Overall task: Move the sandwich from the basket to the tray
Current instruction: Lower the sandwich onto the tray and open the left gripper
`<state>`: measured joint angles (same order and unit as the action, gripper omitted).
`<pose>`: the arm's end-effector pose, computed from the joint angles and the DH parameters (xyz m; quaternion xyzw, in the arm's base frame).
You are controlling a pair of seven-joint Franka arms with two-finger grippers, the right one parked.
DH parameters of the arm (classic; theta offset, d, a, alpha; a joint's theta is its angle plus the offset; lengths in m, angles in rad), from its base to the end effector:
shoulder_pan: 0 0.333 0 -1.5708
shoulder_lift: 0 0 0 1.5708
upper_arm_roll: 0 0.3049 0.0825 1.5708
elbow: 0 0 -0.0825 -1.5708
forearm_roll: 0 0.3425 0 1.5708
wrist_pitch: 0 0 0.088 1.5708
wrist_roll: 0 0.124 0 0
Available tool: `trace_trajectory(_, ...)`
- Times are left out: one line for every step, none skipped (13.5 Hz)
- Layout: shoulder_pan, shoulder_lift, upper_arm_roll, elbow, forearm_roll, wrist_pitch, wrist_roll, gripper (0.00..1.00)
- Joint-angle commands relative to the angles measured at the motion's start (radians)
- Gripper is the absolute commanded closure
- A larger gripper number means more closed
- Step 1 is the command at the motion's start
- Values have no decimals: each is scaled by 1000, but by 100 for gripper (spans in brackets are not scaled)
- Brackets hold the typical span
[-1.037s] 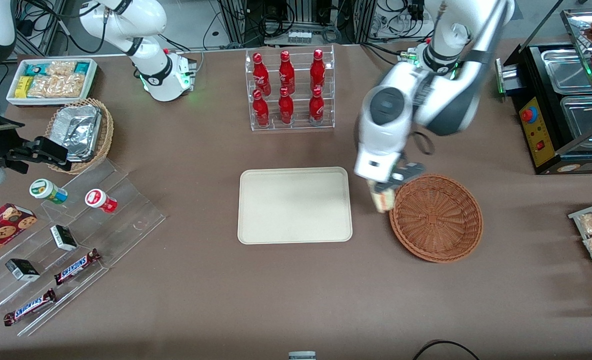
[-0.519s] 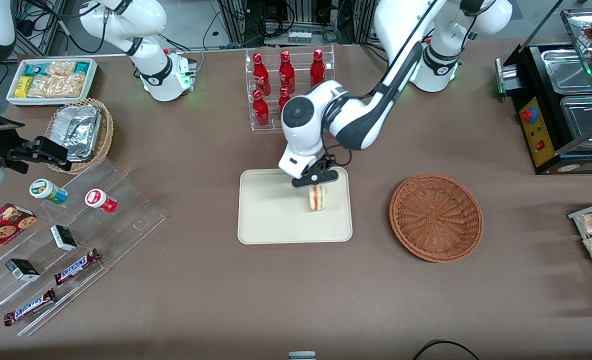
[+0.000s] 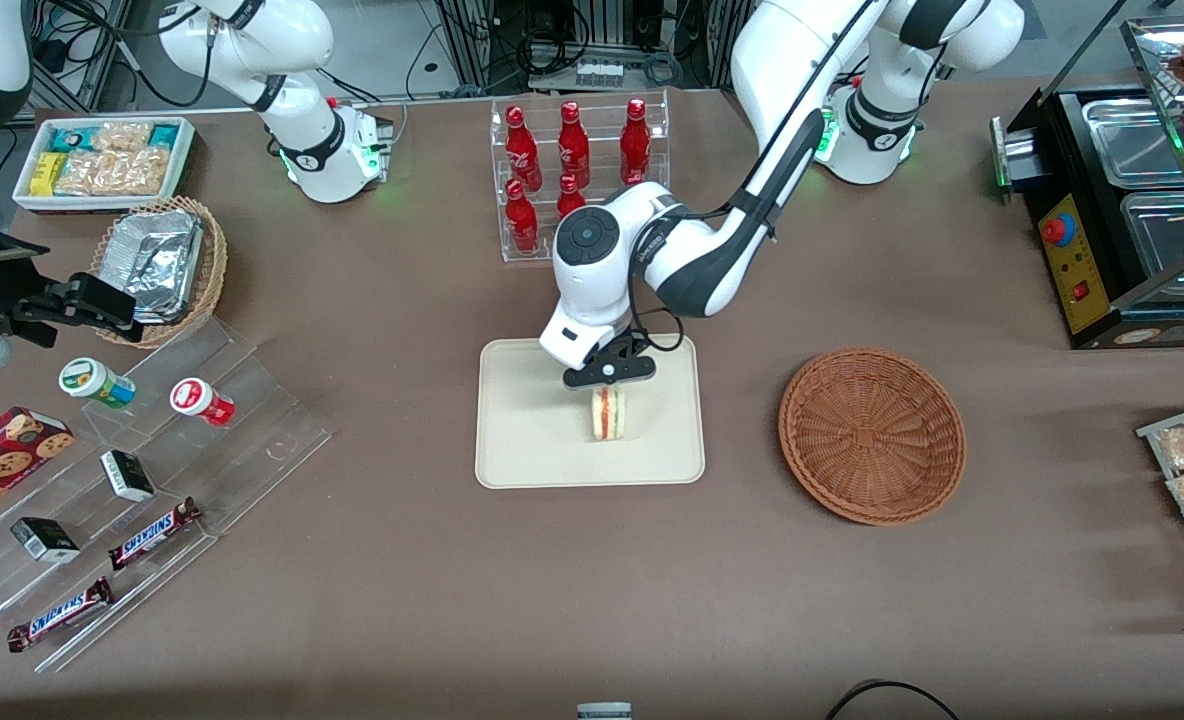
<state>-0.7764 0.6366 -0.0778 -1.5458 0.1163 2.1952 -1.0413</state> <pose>0.4469 -0.4928 0.2782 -0.9974 -0.0676 -0.0243 0.0080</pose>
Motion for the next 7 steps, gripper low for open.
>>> trace_trajectory(-30,60,13,58,13,8,-40,100)
trace_trajectory(-30,60,13,58,13,8,-39,100)
trace_trajectory(-30,63,13,58,13,8,-39,100)
trace_trajectory(-29,67,13,58,13,11,-37,99)
trace_trajectory(-26,69,13,59,11,23,-39,48)
trace_trajectory(-26,67,13,59,13,26,-34,2)
trace_trajectory(-24,58,15,59,8,25,-39,1)
